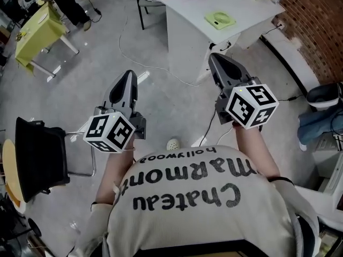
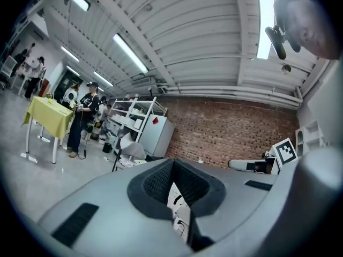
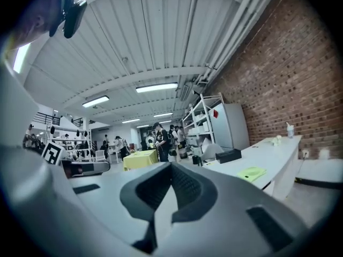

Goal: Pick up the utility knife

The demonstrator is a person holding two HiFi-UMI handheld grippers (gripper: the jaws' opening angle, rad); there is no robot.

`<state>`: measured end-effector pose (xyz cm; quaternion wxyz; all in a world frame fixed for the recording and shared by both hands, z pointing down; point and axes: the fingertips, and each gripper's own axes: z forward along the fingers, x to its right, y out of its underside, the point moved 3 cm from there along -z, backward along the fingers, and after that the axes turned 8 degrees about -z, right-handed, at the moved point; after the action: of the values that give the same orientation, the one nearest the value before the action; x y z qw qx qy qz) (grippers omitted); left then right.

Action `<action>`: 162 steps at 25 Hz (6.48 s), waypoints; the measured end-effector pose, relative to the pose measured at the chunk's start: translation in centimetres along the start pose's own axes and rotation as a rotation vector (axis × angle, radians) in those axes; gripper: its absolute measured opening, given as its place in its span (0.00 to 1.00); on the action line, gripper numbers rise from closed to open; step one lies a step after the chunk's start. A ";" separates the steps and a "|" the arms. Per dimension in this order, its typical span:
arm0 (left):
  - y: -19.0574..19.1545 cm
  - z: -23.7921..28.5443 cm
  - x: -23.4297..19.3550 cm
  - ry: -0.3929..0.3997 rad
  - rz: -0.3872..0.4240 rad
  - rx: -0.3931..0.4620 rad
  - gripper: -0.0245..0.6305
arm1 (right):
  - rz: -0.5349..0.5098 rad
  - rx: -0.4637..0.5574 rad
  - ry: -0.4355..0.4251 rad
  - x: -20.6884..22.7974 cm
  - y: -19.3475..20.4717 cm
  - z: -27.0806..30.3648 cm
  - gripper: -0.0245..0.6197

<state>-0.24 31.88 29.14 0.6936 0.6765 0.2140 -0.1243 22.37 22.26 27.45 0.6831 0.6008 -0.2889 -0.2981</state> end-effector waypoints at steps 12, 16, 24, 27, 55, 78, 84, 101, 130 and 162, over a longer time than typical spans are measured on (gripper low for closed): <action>-0.3 5.5 -5.3 0.048 -0.057 -0.081 0.04 | 0.032 -0.070 0.048 2.8 1.4 6.2 0.04; 0.2 6.3 -7.6 0.000 -0.081 -0.075 0.04 | 0.036 -0.099 0.019 3.4 2.6 9.4 0.04; -1.0 13.9 -11.8 -0.057 -0.053 -0.059 0.04 | 0.092 -0.107 -0.038 7.9 3.0 18.6 0.04; -2.0 18.0 -12.5 -0.053 -0.048 -0.043 0.04 | 0.075 -0.126 -0.051 10.5 2.9 22.2 0.04; -3.8 39.1 -20.4 -0.160 -0.038 0.018 0.04 | 0.161 -0.186 -0.184 26.4 5.2 45.1 0.04; -10.6 57.0 -38.2 -0.073 -0.032 -0.106 0.04 | 0.338 -0.341 0.076 32.3 11.4 64.7 0.15; -13.3 61.4 -43.7 -0.025 -0.029 -0.108 0.04 | 0.369 -0.369 0.196 33.4 12.2 69.7 0.18; -14.4 66.0 -52.4 -0.016 -0.081 -0.161 0.04 | 0.569 -0.529 0.432 35.2 18.4 77.1 0.30; -15.1 69.6 -52.6 0.016 0.176 -0.198 0.04 | 0.478 -0.724 0.593 36.8 22.8 77.7 0.12; -13.2 68.6 -49.4 0.091 0.135 -0.222 0.04 | 0.526 -0.745 0.484 33.1 21.7 73.6 0.12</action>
<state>-40.88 -42.63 39.98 0.7607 0.6133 0.2116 -0.0223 -10.07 -48.33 58.35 0.9499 0.2757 -0.1381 -0.0513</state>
